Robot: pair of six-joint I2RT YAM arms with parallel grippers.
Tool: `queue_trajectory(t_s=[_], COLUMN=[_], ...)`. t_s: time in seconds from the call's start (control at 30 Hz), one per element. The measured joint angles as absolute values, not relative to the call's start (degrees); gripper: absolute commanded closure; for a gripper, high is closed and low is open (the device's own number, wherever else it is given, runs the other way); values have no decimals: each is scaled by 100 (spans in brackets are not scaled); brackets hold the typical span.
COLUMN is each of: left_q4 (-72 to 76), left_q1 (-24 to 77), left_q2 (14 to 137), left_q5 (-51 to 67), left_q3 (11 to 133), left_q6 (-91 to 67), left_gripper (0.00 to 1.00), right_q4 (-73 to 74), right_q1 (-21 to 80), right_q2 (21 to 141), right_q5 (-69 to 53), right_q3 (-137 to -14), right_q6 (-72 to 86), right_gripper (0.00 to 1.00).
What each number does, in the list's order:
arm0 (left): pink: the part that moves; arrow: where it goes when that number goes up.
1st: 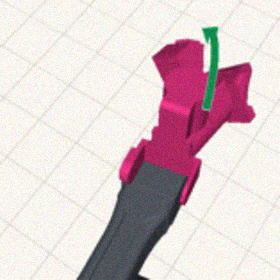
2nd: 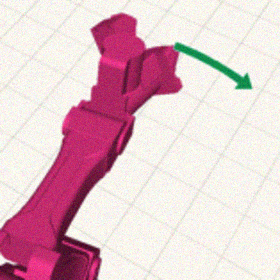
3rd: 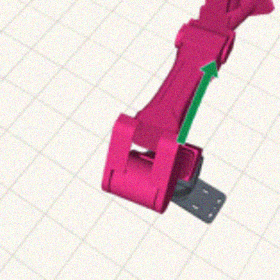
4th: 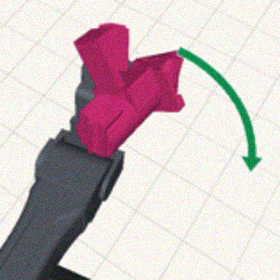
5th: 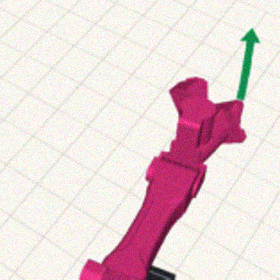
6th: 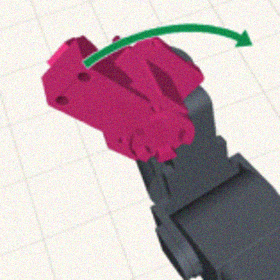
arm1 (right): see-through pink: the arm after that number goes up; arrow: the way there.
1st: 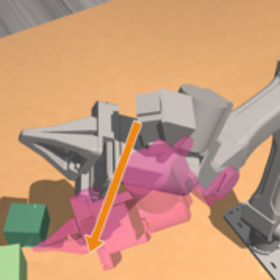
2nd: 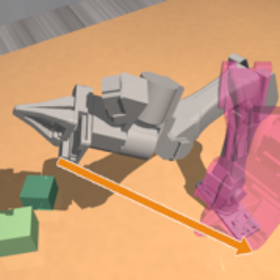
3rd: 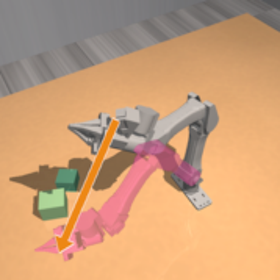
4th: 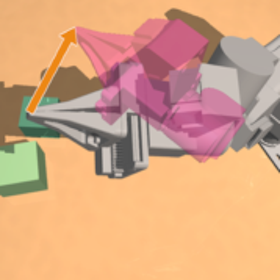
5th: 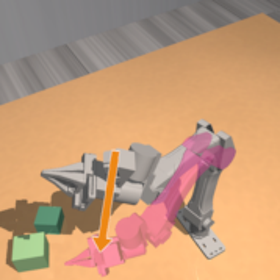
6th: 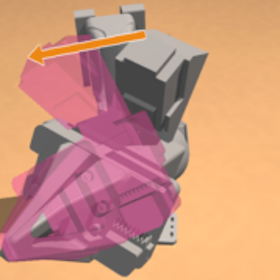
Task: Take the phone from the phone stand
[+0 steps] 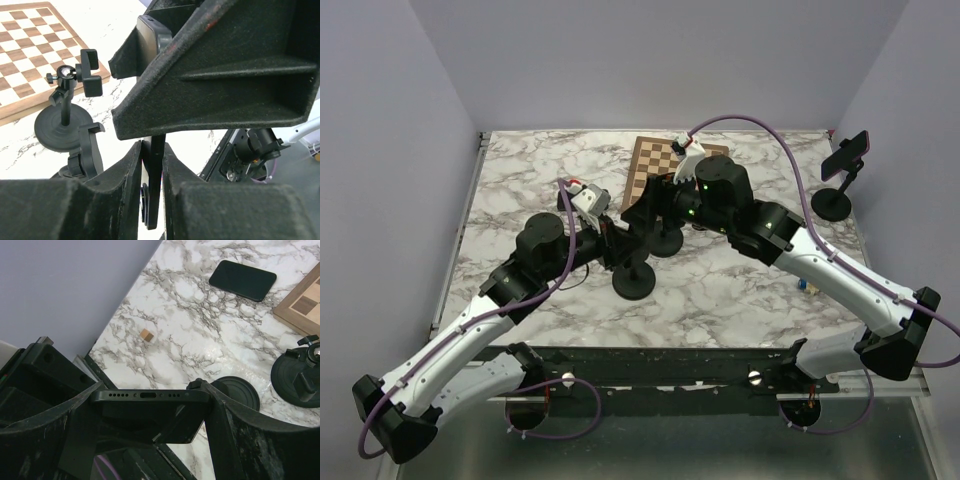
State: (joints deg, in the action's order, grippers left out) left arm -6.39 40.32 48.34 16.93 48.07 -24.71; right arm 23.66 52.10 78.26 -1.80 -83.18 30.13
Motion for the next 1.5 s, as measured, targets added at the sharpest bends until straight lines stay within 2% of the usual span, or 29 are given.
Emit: queue_trajectory(t_s=[0.03, 0.13, 0.2, 0.53, 0.9, 1.27, 1.5], left_q4=[-657, -672, -690, -808, -832, -617, -928], left_q1=[4034, 4045, 4047, 3997, 3529, 982, 134], left_q2=[4836, 4827, 4805, 4451, 4069, 3581, 3557], left_q5=[1647, 1564, 1533, 1487, 1413, 1680, 1090], left_q3=[4812, 4816, 4816, 4816, 4816, 4431, 3905], left_q6=[-2443, -2443, -2449, -2969, -3607, -5389, -6919], left_gripper=[100, 100, 100, 100, 100, 100, 100], right_q4=[2368, 2364, 2357, 1918, 1586, 1597, 1610], right_q1=[5210, 5210, 5210, 5218, 5218, 5218, 5218], right_q2=[7826, 7826, 7826, 6810, 5616, 5450, 5382], right_q5=[-183, -183, -185, 261, 1619, 1905, 1925], right_q3=[-8318, -8318, -8318, -8034, -7251, -7085, -7011], right_q6=[3015, 3009, 3006, 2995, 2995, 2991, 2991], right_gripper=[55, 15, 0, 0, 0, 0, 0])
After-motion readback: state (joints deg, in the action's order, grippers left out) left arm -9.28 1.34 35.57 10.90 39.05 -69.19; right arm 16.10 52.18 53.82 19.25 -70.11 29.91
